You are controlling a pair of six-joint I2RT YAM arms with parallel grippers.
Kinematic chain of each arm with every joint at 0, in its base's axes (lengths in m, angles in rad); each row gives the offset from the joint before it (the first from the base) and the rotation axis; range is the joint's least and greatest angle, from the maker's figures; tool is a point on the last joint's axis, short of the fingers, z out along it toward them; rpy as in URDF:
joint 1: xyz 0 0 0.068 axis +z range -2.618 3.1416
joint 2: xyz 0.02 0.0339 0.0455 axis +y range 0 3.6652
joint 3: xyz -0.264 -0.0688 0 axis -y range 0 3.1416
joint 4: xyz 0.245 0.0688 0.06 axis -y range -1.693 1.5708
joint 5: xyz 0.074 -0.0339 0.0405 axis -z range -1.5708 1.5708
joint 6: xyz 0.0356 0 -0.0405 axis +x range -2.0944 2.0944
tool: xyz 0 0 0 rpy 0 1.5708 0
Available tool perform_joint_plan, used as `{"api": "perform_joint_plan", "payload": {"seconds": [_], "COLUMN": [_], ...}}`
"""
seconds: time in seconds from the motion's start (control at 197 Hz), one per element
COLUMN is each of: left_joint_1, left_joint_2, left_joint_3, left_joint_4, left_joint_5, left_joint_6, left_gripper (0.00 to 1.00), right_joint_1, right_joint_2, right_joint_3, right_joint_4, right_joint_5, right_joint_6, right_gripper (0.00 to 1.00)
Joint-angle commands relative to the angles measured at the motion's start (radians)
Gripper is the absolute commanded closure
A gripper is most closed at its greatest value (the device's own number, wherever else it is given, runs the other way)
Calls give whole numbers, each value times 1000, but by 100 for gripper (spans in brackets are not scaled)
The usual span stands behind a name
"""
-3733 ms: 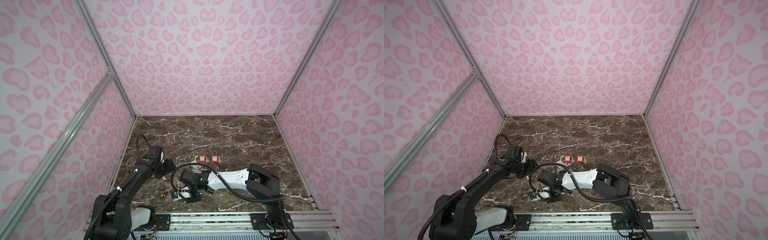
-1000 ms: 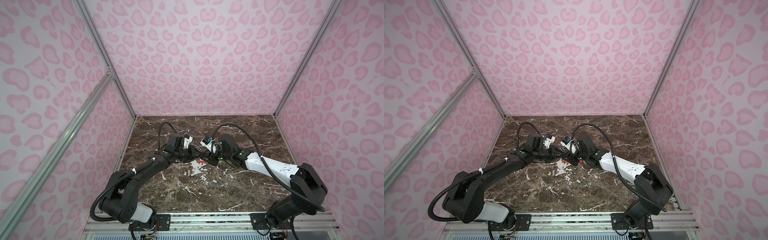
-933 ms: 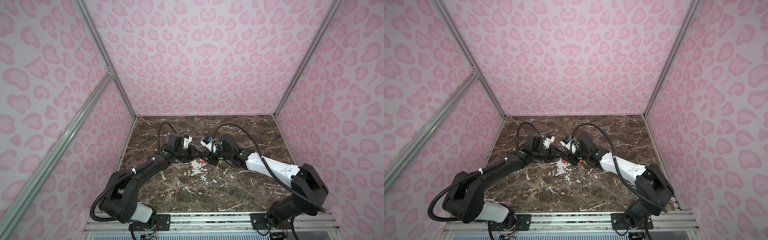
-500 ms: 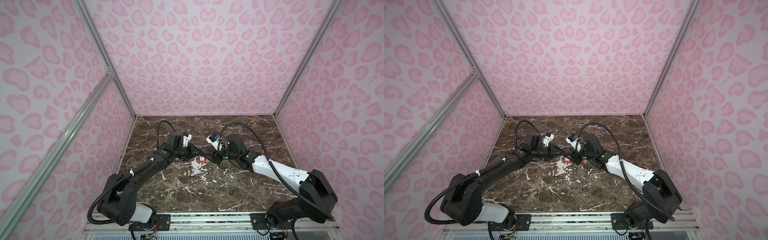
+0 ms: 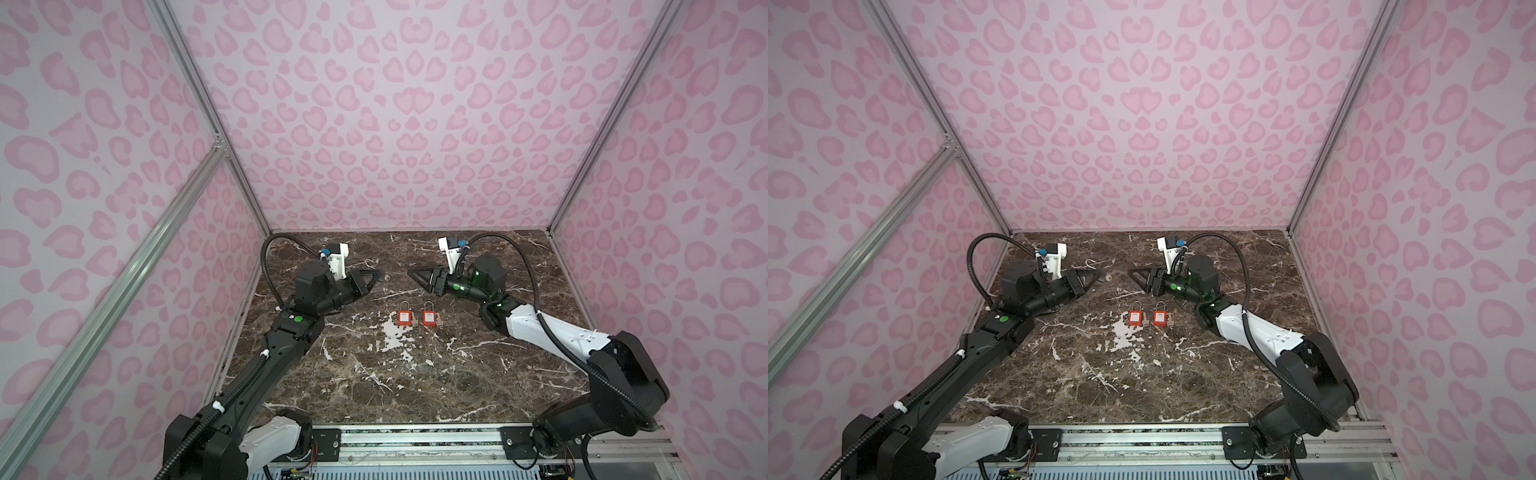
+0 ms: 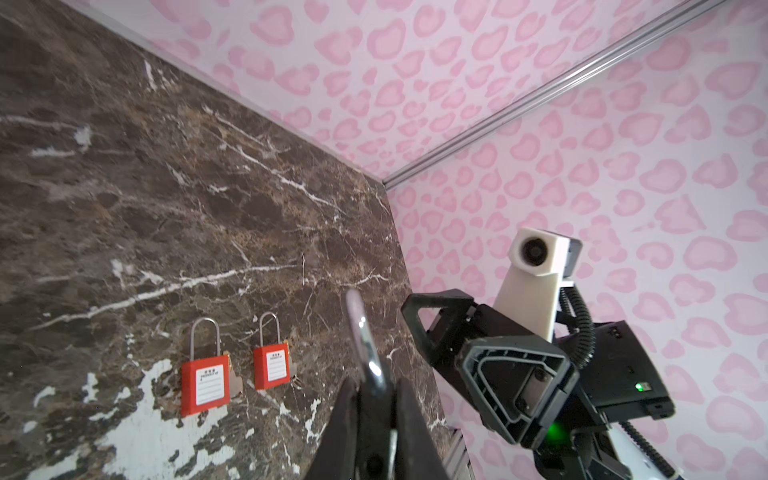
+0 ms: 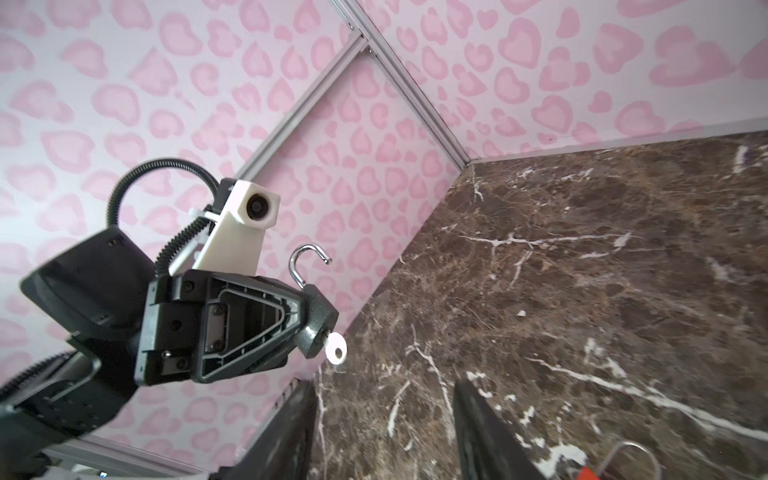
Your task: Lock with the key
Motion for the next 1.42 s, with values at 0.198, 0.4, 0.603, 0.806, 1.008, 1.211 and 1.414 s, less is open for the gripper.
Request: {"api": "perform_joint_plan", "payload": {"seconds": [0.198, 0.4, 0.603, 0.806, 1.008, 1.211, 1.414], "left_joint_1": [22, 22, 23, 22, 23, 22, 22], "left_joint_2": [-25, -36, -36, -36, -38, -36, -39], "left_joint_3": [-35, -29, -27, -31, -35, -42, -47], "left_joint_4": [313, 352, 355, 362, 360, 361, 348], "left_joint_5": [122, 135, 142, 143, 148, 150, 142], "left_joint_6": [-112, -123, -123, -128, -130, -134, -126], "left_gripper": [96, 96, 96, 96, 96, 96, 96], "right_joint_1": [22, 75, 97, 114, 122, 128, 128], "right_joint_2": [190, 186, 198, 226, 244, 255, 262], "right_joint_3": [51, 81, 97, 121, 137, 148, 155], "right_joint_4": [676, 568, 546, 570, 601, 623, 639], "right_joint_5": [-70, -77, -83, -98, -101, -102, -104], "right_joint_6": [555, 458, 454, 479, 498, 518, 531], "right_gripper": [51, 52, 54, 61, 68, 73, 85]}}
